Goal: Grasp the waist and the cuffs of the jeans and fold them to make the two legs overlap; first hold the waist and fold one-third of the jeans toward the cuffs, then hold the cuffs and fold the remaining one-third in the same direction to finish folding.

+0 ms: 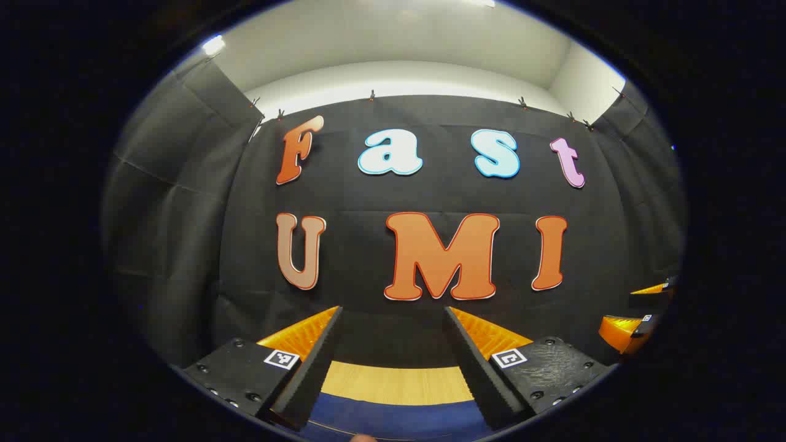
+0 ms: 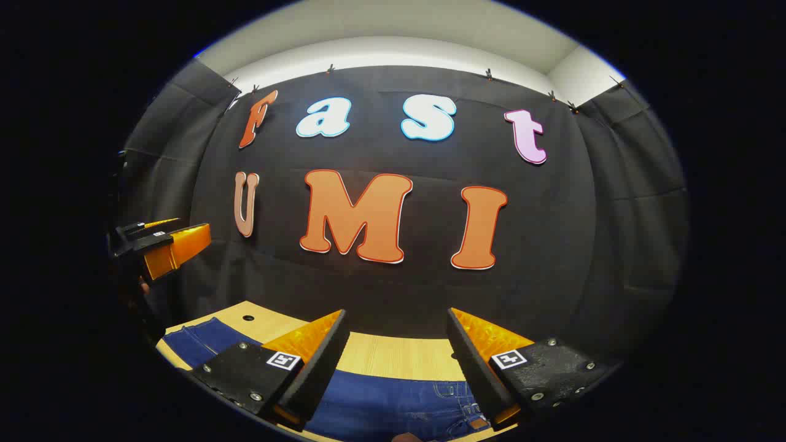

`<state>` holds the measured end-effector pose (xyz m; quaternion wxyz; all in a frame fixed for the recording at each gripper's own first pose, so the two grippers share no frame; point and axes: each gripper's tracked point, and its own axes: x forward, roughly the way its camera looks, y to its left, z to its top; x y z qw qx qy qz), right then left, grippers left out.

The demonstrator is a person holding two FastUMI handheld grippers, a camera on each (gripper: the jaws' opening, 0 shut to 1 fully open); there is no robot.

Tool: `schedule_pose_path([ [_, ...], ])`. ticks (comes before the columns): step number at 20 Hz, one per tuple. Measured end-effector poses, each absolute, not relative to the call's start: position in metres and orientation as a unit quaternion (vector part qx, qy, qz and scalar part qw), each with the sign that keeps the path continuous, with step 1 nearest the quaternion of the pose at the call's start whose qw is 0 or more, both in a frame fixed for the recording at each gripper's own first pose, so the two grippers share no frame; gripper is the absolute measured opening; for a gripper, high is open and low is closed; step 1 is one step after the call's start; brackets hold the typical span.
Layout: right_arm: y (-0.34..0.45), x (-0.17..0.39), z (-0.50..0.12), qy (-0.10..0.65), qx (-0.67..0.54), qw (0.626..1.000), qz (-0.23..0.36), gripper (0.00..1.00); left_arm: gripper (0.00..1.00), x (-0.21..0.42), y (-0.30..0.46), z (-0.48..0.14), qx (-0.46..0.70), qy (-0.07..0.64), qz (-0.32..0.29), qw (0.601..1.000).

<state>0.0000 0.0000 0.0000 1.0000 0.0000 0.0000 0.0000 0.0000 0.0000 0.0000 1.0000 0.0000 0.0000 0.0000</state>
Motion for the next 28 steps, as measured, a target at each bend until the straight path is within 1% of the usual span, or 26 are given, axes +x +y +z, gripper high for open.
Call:
schedule_pose_path([
  [1,0.006,-0.001,-0.003,0.001,0.006,1.0,-0.001,0.97,1.0,0.0,0.003,-0.001,-0.002,-0.001,-0.007,1.0],
  [2,0.013,-0.002,-0.004,0.005,0.013,1.0,-0.001,0.97,1.0,0.0,0.008,-0.002,-0.005,0.0,-0.01,1.0],
  [4,0.023,-0.002,-0.008,0.013,0.023,1.0,-0.003,0.97,0.96,-0.001,0.02,-0.011,-0.016,0.009,-0.016,1.0],
  [6,0.029,-0.001,-0.009,0.017,0.016,1.0,-0.003,0.97,0.99,0.0,0.031,-0.023,-0.014,0.027,-0.016,0.999],
  [9,0.036,0.006,-0.007,0.021,0.008,1.0,0.0,0.97,0.97,0.006,0.051,-0.027,-0.004,0.03,0.003,1.0],
  [12,0.042,0.011,0.0,0.009,0.012,1.0,0.005,0.97,0.96,0.008,0.06,-0.03,-0.012,0.027,0.001,1.0],
  [13,0.044,0.012,0.0,0.007,0.011,1.0,0.007,0.97,0.98,0.009,0.061,-0.035,-0.009,0.03,-0.001,1.0],
  [16,0.049,0.019,0.0,0.004,-0.005,1.0,0.01,0.97,0.98,0.012,0.067,-0.039,0.002,0.033,-0.003,0.999],
  [20,0.049,0.022,-0.009,0.015,-0.005,1.0,0.014,0.97,0.96,0.012,0.084,-0.053,-0.003,0.041,0.003,0.999],
  [23,0.042,0.025,-0.022,0.026,-0.014,1.0,0.005,0.97,0.99,0.01,0.102,-0.06,0.017,0.045,0.014,0.999],
  [26,0.028,0.024,-0.032,0.035,-0.021,0.999,-0.009,0.97,0.96,0.003,0.127,-0.068,0.042,0.049,0.031,0.997],
  [28,0.018,0.023,-0.04,0.043,-0.027,0.998,-0.021,0.97,0.96,0.002,0.141,-0.077,0.049,0.061,0.037,0.996],
])
